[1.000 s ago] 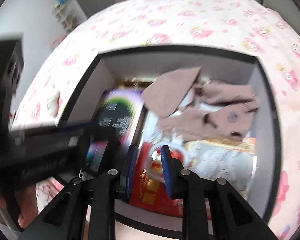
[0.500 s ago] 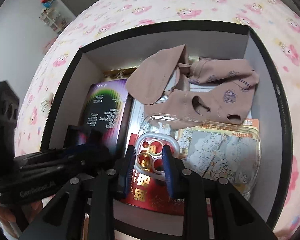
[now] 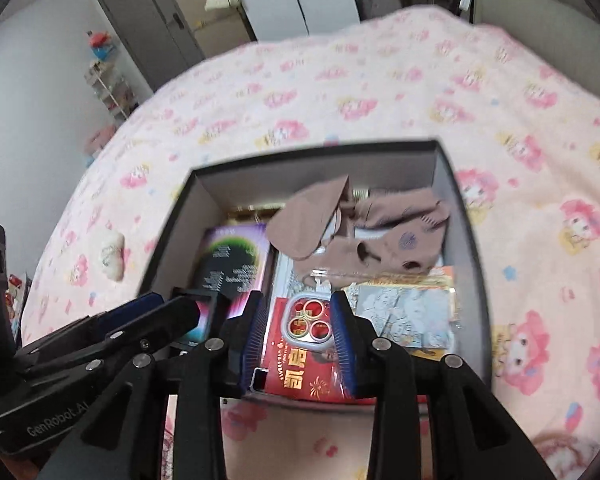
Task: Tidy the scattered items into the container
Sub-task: 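Withdraw the left gripper and move it toward the white plush keychain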
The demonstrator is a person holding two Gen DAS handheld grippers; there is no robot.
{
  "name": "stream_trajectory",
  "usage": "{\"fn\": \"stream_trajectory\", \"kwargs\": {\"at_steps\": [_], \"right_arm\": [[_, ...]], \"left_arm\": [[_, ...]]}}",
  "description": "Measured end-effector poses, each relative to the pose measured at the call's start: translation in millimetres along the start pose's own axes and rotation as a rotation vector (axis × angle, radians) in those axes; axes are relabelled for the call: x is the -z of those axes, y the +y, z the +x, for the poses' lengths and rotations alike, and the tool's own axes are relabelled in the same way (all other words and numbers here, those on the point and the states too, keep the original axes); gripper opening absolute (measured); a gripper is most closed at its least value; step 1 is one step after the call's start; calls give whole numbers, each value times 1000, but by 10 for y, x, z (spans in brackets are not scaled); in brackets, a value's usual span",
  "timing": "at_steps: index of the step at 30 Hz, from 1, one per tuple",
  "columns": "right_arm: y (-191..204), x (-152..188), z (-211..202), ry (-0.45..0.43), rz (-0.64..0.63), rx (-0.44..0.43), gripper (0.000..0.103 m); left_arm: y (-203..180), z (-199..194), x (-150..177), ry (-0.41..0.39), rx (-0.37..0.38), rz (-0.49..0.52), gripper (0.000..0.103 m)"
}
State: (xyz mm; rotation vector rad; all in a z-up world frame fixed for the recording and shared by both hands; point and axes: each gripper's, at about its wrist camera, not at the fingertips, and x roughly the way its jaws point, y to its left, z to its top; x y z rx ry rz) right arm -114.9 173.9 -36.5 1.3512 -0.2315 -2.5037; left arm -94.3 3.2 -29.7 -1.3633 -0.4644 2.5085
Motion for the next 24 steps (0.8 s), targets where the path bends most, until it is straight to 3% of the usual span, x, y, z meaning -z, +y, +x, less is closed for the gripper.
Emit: {"fn": "stream_trajectory", "kwargs": {"at_steps": [6,13,24], "right_arm": [[197,96,-241,-21,-5,5,30],[527,229,-351,-31,-58,-12,30],[1309,309,-128,22,-193,-48,30]], "left_arm": [[57,-208,68,-9,32,36,51],[246,-512,171,-33,5,60,51],[1001,-881,340,-74,-65,-56,50]]}}
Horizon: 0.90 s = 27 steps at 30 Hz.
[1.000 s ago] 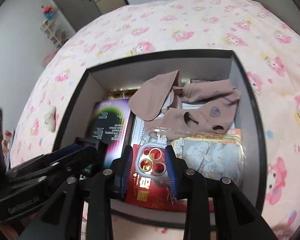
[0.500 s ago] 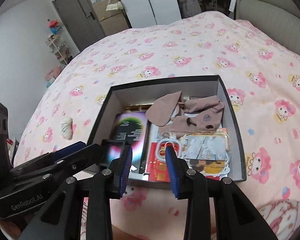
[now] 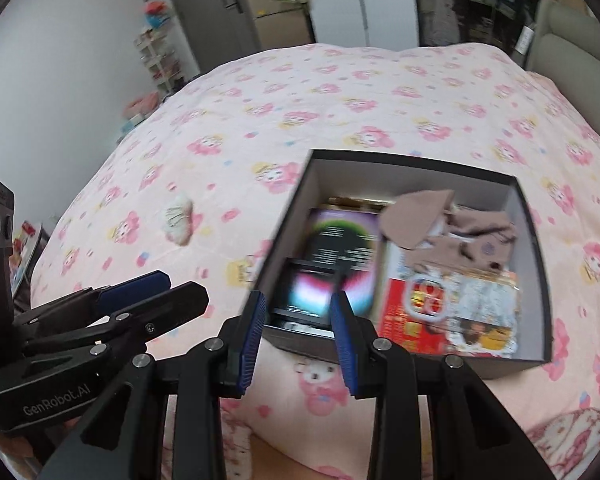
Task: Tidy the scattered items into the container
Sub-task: 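Withdraw the left gripper and move it toward the white plush keychain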
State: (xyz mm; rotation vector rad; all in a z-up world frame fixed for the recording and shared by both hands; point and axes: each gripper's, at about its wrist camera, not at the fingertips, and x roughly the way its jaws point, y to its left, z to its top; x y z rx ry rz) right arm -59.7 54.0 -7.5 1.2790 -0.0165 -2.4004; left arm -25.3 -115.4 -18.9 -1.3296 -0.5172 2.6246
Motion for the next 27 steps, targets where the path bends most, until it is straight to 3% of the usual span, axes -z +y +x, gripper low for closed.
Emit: {"fn": "stream_trajectory", "kwargs": {"at_steps": [10,13,22,27], "right_arm": [[667,-154,433,68,-95,-21,30],[842,-180,592,86,-99,-46,30],[1218,-232,1267,186,-29,-183,30],[1281,-343,1747,225,2,-178,30]], "left_arm": [[707,-65,-39,27,-91,-97,50],[966,-107,-10,3,-122,-147,50],[1750,85,-25,22,-86,-287,52],[2167,385,-189,62,-70,-355,53]]}}
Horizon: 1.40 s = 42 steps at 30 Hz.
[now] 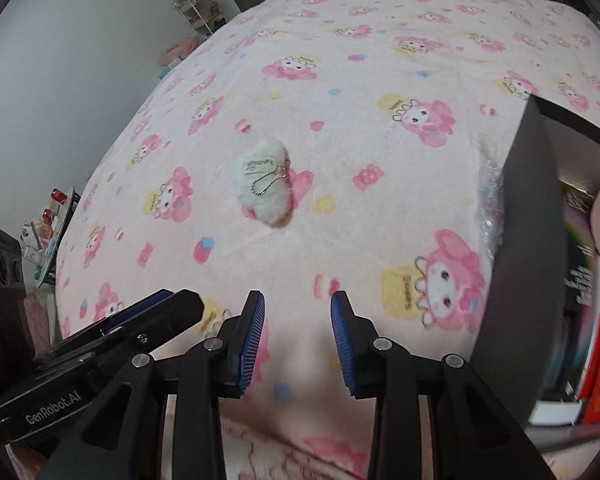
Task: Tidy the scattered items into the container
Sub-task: 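Withdraw the left gripper and move it toward the white plush keychain, then grasp the white plush keychain with the left gripper and lift it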
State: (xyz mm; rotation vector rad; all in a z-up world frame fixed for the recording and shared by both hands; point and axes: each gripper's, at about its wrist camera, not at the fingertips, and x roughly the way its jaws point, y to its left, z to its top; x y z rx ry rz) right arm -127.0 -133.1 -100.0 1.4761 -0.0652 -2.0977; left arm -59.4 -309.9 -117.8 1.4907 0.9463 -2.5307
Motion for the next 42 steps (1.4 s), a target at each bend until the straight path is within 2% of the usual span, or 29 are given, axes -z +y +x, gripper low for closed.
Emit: {"fn": "stream_trajectory", "kwargs": {"at_steps": [3,6,10,13,15,18,19,20,22,23,28,31,38,42], "right_arm": [[-73,-191,274,7,40,-34,31],[-175,-290,613,66,98,-65,31],[-139,-472,928,71,67,-59,31],[-93,-608,1091,63,51,-112,31],[-93,-639,1172,65,57,-148,35],[-101,-636,1269,62,63,-181,38],[-86,-642,1290,61,60,-188,38],[-83,-646,1294,57,56,-197,38],[-80,-647,1255,49,62,-211,26],[-70,-636,1217,48,58,-223,21],[14,-434,776,22,7,-237,20],[-46,-196,394,24,27,-267,20],[-154,442,-282,35,6,-255,21],[-299,795,-552,34,16,-253,22]], "left_arm": [[185,268,-204,46,9,-53,54],[335,506,-390,59,32,-94,55],[476,763,-652,62,39,-144,55],[574,918,-764,78,89,-198,59],[629,1009,-801,84,109,-224,59],[638,1074,-823,82,118,-219,52],[622,1077,-818,83,138,-211,35],[608,1072,-807,91,171,-212,33],[528,979,-770,85,154,-188,30],[463,907,-740,74,143,-162,29],[66,445,-385,47,129,-68,29],[-182,207,-139,39,127,-23,29],[-781,-142,604,88,48,93,29],[-959,-208,921,118,57,108,29]]}}
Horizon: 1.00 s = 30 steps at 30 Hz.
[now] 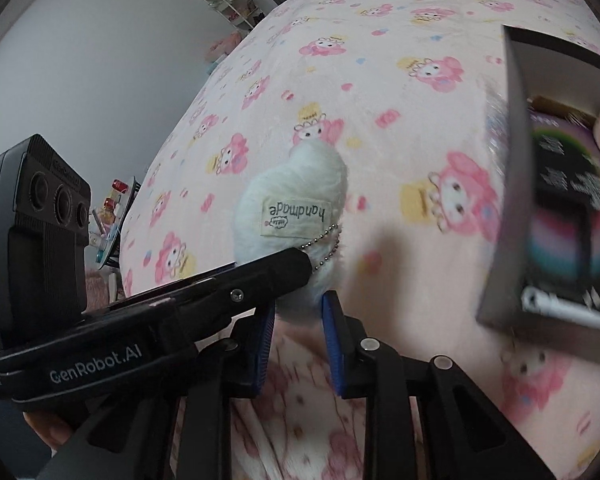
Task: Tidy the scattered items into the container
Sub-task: 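Grasp the white plush keychain with the left gripper and lift it, then carry the plush keychain around the box edge toward its opening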
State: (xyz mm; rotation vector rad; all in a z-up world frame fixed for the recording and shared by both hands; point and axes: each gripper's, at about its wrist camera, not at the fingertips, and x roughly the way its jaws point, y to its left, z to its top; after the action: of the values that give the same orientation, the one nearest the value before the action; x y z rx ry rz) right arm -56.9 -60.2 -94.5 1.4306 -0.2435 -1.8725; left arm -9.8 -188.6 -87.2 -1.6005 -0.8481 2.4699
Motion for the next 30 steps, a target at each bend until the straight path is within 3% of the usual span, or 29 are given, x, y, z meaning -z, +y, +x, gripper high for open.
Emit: {"fn": "stream_trajectory", "kwargs": {"at_steps": [6,18,22,27,30], "right_arm": [[-299,404,-305,-6,55,-6,22],[-1076,893,-578,-18,159,123,22],[-1271,951,-618,-34,203,155,22],[-1375,950,-650,-48,225,163,22],[-1355,904,-559,-29,218,144,23]], "left_arm": [[-372,264,341,74,-21,42,29],[-911,1059,671,221,-22,104,24],[-976,1146,665,231,-52,143,24],[-822,877,538,174,-49,150,26],[-609,813,398,138,-84,109,37]]}}
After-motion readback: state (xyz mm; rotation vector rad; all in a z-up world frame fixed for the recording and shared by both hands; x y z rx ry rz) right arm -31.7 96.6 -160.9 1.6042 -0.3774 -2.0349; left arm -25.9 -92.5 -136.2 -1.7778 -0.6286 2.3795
